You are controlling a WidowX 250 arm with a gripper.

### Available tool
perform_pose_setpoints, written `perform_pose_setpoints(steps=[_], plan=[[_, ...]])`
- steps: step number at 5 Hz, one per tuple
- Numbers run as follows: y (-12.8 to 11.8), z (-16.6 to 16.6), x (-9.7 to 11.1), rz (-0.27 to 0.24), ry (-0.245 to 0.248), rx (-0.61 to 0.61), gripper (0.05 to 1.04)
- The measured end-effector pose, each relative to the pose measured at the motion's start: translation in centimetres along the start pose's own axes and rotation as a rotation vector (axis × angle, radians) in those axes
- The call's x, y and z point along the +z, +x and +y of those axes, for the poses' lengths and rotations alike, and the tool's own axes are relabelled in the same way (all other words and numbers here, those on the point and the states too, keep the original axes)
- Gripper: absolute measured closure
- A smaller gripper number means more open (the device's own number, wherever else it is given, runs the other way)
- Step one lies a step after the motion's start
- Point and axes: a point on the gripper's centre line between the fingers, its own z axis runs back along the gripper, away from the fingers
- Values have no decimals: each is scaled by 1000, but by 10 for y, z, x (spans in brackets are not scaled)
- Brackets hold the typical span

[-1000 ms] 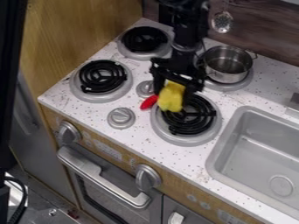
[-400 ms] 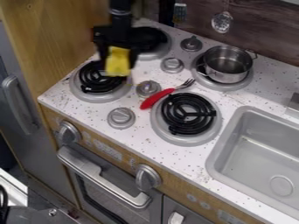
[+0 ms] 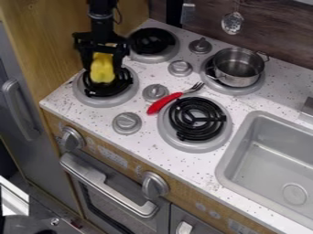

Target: Move the yellow item into the left side of the heater

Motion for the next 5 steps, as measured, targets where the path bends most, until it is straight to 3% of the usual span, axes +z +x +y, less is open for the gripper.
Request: perform_pose_setpoints(steps=[2,3,5], plan=[[2,3,-4,14,-32,-14,82],[3,-6,-1,6,-31,-53,83],[9,-46,61,-165,-23,-169,83]])
